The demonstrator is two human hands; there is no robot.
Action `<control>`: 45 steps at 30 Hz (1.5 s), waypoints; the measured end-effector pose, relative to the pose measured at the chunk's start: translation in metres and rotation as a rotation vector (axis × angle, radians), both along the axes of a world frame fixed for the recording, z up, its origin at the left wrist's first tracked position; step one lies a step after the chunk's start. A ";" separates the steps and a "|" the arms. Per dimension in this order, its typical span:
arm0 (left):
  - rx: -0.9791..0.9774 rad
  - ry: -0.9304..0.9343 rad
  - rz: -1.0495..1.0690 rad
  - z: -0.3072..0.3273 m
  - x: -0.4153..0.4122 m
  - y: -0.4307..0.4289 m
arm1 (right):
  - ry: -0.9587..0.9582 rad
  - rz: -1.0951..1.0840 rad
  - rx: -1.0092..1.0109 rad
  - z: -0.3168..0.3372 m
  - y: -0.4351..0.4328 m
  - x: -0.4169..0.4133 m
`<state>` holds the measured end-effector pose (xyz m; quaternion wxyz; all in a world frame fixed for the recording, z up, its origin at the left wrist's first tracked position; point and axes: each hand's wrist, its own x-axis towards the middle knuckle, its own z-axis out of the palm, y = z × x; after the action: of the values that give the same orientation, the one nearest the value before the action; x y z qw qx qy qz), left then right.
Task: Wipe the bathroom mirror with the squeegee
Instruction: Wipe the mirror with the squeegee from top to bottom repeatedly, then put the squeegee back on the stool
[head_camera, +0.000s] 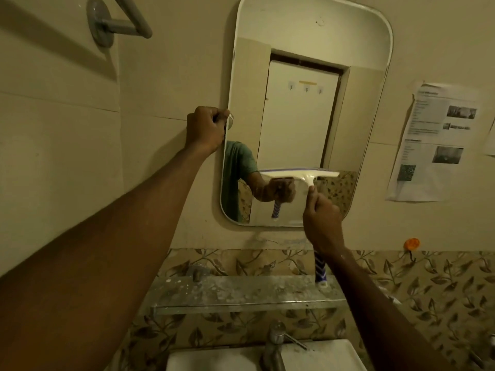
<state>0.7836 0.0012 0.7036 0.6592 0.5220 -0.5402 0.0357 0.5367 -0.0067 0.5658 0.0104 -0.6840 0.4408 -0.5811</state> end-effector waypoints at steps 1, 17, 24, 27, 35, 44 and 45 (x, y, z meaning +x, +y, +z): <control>-0.002 0.002 0.003 -0.001 0.000 0.000 | 0.010 0.004 0.022 -0.012 0.000 0.002; 0.014 0.007 0.111 -0.078 -0.013 0.013 | 0.050 -0.028 0.300 -0.129 0.026 -0.006; 0.040 -0.055 0.187 -0.154 -0.045 0.037 | -0.002 -0.081 0.298 -0.103 0.029 -0.023; 0.106 -0.148 0.148 -0.178 -0.067 0.039 | -0.018 -0.112 0.258 -0.101 0.031 -0.035; 0.130 -0.389 0.055 -0.214 -0.137 0.038 | -0.056 -0.161 0.259 -0.115 0.040 -0.092; 0.198 -0.468 0.010 -0.258 -0.264 0.057 | -0.066 -0.180 0.317 -0.150 0.072 -0.203; 0.213 -0.464 0.001 -0.266 -0.283 0.063 | -0.073 -0.180 0.329 -0.156 0.079 -0.221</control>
<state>0.5002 0.0646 0.4376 0.4586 0.5665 -0.6777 0.0977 0.3160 0.0724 0.4097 0.0858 -0.6094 0.5885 -0.5243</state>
